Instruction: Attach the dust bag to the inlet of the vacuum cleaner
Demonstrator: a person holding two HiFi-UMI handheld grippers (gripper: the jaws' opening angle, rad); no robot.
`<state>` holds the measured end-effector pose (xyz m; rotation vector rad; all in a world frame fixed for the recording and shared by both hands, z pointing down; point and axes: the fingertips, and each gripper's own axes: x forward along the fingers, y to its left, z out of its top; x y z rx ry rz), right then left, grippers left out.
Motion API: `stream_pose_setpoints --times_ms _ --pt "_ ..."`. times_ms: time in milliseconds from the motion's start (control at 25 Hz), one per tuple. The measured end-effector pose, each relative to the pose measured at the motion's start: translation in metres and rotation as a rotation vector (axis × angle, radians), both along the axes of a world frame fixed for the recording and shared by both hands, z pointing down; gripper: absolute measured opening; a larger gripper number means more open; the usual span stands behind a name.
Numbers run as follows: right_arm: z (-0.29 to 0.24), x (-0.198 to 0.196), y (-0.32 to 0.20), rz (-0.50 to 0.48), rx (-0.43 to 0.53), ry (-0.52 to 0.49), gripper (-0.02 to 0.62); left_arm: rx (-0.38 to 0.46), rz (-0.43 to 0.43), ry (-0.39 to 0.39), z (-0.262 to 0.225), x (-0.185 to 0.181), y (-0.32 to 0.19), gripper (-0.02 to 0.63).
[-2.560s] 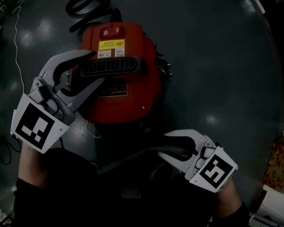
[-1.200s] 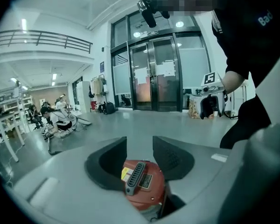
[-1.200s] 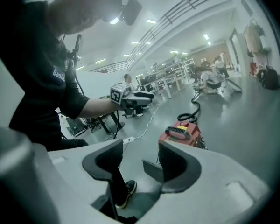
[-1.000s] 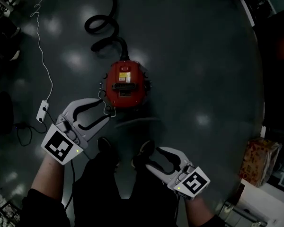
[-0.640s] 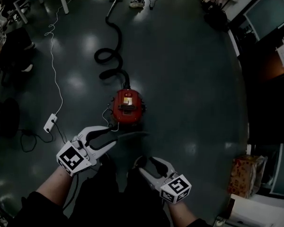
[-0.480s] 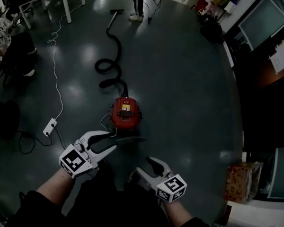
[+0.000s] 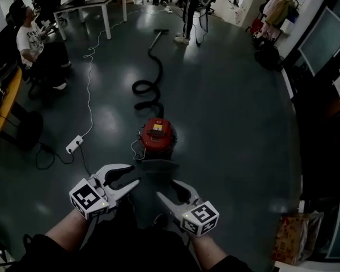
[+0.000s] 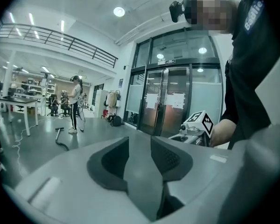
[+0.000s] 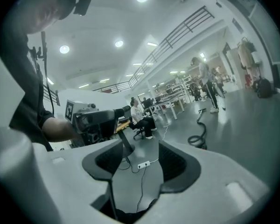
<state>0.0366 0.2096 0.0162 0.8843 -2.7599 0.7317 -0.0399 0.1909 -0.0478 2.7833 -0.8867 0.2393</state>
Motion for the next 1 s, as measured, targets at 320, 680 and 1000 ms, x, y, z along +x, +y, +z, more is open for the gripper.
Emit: stream_pose_setpoints --times_ms 320,680,1000 --pt "-0.038 -0.008 0.051 -0.051 0.065 -0.036 0.238 -0.012 0.025 0.031 -0.02 0.019 0.078 0.13" --pt "-0.059 -0.054 0.096 0.04 0.144 -0.037 0.222 0.044 0.136 0.126 -0.027 -0.028 0.144 0.092" --pt "-0.092 -0.108 0.129 0.081 0.235 -0.05 0.129 0.095 0.157 0.193 -0.043 -0.089 0.168 0.0"
